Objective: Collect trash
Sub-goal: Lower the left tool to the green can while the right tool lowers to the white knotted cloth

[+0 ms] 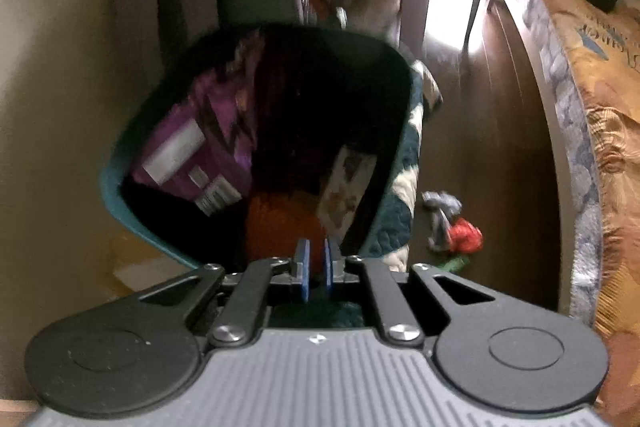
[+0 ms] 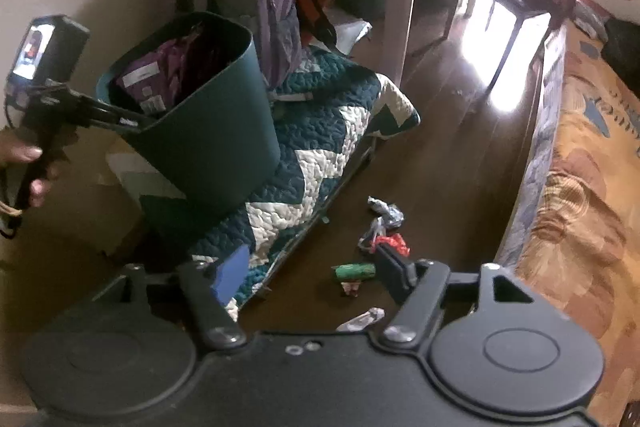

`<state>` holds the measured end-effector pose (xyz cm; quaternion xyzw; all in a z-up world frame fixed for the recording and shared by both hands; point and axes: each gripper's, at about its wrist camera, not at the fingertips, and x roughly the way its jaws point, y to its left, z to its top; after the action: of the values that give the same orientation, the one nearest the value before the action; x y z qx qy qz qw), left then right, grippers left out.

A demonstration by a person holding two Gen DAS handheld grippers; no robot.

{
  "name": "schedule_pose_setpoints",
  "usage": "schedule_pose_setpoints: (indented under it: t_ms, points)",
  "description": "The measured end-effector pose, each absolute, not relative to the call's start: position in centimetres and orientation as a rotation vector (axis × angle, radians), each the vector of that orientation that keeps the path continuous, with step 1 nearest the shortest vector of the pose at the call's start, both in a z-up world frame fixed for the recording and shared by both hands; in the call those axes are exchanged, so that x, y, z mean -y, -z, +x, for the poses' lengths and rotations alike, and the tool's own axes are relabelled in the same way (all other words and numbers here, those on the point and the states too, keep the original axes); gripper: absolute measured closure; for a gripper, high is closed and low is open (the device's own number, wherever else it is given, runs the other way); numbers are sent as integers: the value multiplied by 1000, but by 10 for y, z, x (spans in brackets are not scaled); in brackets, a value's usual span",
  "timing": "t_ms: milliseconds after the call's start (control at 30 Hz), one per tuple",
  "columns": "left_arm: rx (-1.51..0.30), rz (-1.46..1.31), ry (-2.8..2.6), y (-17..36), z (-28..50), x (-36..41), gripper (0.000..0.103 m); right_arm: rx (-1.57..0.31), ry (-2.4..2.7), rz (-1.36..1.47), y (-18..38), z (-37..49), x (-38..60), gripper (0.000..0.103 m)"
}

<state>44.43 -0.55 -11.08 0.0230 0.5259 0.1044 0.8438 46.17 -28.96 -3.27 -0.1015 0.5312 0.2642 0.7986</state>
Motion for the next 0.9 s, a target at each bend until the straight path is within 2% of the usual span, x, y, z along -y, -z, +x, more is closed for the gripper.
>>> schedule_pose_setpoints:
  t_ms: [33,100,167,267,333,367,400,633,900]
  points:
    - [-1088,52,-214,100,439,9,93,-1128,-575,-220,33,460,295,29]
    - [-1076,-15,-160,89,434,13,75,-1103,-582,-217,34,456,302,27]
    - [-1047,-33,-130,84,425,19,47,-1077,-576,-203,38,452,311,22]
    - [-992,-9,-80,87,416,37,25,-1041,-539,-161,49,447,323,18]
    - [-975,-9,-39,100,415,48,22,-1020,-500,-130,63,445,330,13]
    - [-968,-9,-17,108,415,55,22,-1012,-479,-115,70,444,333,4]
    - [-965,-4,-2,117,417,60,22,-997,-451,-100,79,443,336,0]
    - [-998,-23,69,216,453,88,22,-974,-271,-22,176,445,348,0]
    - [-1107,-43,104,365,494,123,21,-1023,-164,56,320,443,363,0]
